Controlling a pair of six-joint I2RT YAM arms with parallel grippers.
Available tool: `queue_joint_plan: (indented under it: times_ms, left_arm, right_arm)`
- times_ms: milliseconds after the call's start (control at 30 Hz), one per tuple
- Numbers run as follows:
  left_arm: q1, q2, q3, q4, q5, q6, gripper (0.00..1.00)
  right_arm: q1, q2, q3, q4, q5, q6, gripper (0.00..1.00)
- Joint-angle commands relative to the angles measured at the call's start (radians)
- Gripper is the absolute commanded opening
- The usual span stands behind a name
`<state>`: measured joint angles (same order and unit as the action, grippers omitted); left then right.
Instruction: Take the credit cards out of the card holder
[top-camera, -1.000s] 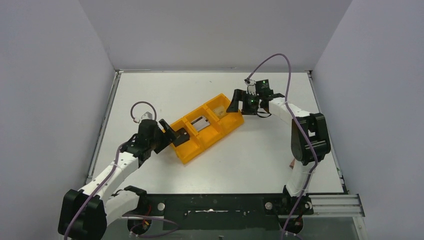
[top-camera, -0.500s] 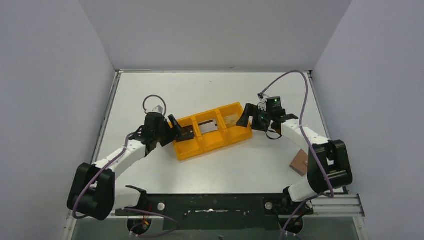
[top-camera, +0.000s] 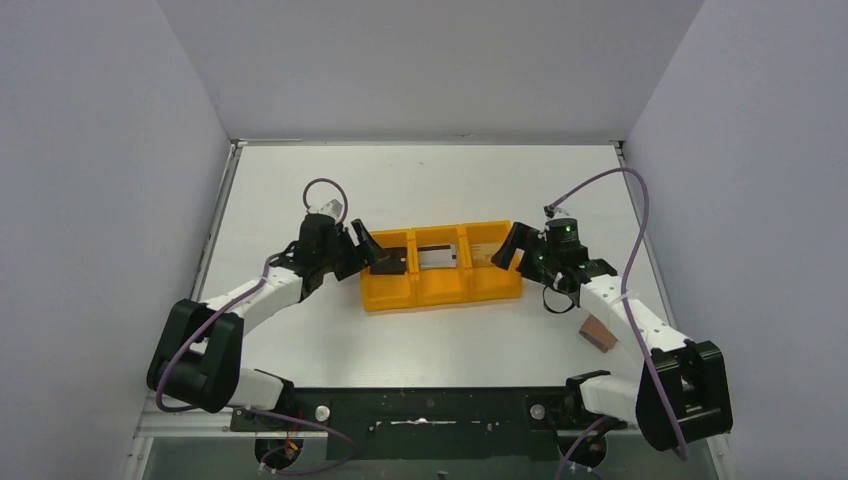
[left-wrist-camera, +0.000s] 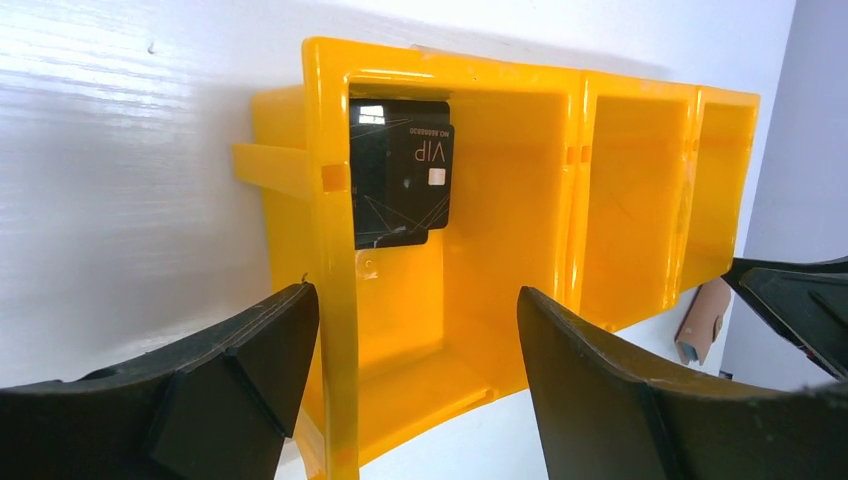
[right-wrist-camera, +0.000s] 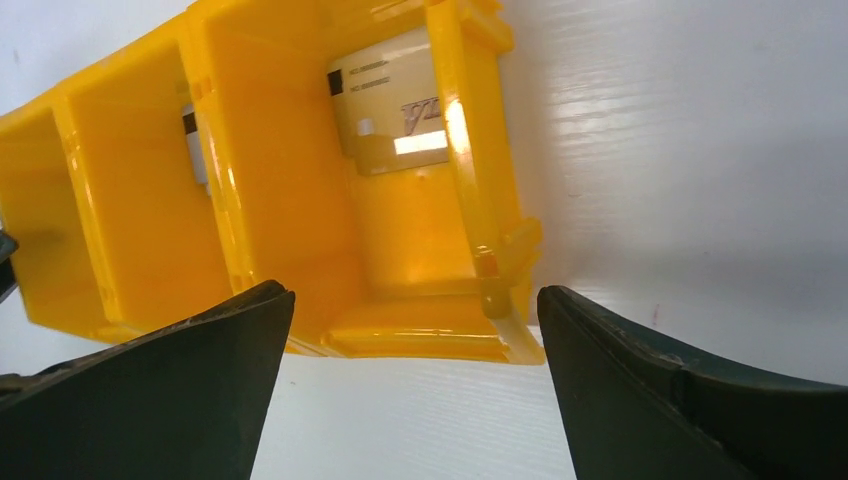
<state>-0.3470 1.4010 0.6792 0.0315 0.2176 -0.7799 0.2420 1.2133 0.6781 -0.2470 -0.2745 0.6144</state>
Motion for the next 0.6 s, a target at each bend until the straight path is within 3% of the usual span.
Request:
queue_joint_plan:
  times_ms: [0,233,433,500,567]
  left_arm:
    - [-0.004,-0.046,0.009,0.080,0.005,-0.011,0.74]
    - [-0.001,-0.145,0.003,-0.018,-0.108,0.008,0.81]
    - [0.015,-0.269,-0.048,-0.083,-0.183,0.010,0.83]
    - [0.018,-0.306,-0.075,-0.083,-0.175,0.007,0.83]
    - [0.020,-0.326,-0.095,-0.074,-0.143,0.012,0.83]
  right_arm:
    - [-0.005,-0.070,0.056,-0.074,0.181,-0.002,1.00]
    - [-0.004,-0.167,0.128,-0.290,0.510,0.051,0.98]
    - [-0.026,-0.275,0.115,-0.593,0.976,0.342,0.98]
    - [-0.068,-0.312,0.075,-0.645,1.024,0.418,0.98]
    - [-0.142,-0.355,0.018,-0.581,0.945,0.341,0.98]
